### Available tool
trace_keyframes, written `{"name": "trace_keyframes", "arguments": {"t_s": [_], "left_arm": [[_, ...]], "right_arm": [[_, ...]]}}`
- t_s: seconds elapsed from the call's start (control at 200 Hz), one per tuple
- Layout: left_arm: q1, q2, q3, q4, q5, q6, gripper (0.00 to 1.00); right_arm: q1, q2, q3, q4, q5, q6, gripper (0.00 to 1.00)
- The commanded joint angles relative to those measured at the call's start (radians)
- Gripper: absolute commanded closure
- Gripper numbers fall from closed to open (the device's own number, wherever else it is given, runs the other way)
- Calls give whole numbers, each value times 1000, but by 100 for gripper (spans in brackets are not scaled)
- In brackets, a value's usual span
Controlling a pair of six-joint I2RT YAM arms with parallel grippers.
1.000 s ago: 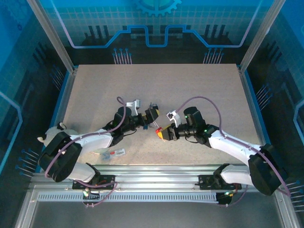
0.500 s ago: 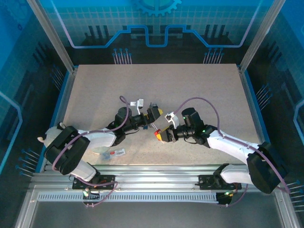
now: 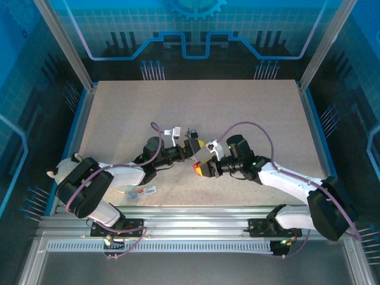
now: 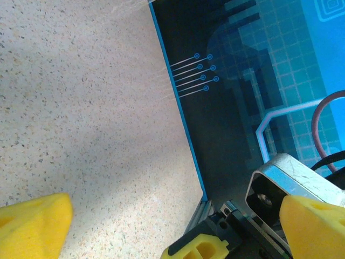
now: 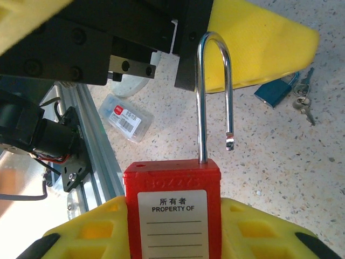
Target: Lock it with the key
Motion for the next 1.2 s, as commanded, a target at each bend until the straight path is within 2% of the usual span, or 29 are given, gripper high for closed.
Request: {"name": "trace_keyframes", "arguments": {"t_s": [0.0,0.5,1.191], "left_arm": [[-4,-25,-16,19,25,0,1],[-5,-49,-29,7,36,17,3],[-4,-65,-49,-1,34,42,16]], "right_arm": [[12,9,29,9,11,-13,99],[12,28,36,3,34,-7,100],[12,18,35,-7,58,-8,100]]}}
